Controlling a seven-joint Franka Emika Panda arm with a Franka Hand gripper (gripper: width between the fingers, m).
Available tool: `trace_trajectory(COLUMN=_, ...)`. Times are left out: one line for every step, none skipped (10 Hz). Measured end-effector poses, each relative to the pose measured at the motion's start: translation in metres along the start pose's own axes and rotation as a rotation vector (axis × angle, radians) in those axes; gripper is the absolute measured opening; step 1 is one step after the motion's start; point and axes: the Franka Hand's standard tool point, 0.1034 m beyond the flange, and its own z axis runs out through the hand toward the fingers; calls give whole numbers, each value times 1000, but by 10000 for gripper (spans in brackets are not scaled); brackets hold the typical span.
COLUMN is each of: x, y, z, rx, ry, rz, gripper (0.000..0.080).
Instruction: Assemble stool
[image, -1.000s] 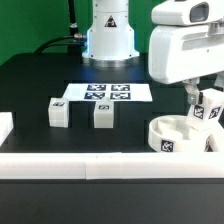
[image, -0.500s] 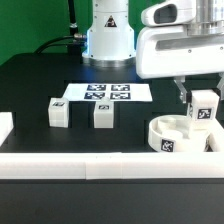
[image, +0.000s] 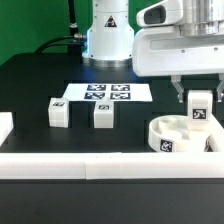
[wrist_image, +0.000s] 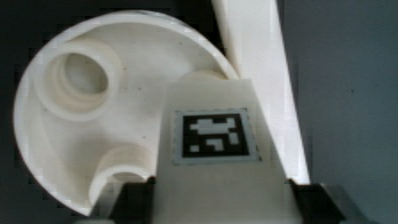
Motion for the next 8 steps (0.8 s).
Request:
trace_trajectory(x=-1, y=1, z=0, rx=13, ry=-4, rz=116, gripper=338)
trace_trajectory(x=-1, y=1, z=1, rx=27, ry=-8, rz=246, gripper=338)
trace_trajectory(x=-2, y=1, z=1, rx=38, ry=-13, rz=374, gripper=338)
trace_trajectory(x=-4, y=-2, z=1, rx=36, ry=-18, rz=487, gripper=338)
trace_trajectory(x=-5, y=-4, z=1, rx=25, ry=-29, rz=645, gripper=338)
trace_trajectory(x=-4, y=-4, z=1, rx=32, ry=-36, rz=711, gripper=338)
trace_trajectory(x=-4, y=-2, z=2, rx=39, ry=-50, rz=831, gripper=338)
trace_trajectory(x=-4, y=-2, z=2, rx=48, ry=-61, rz=888, gripper=338)
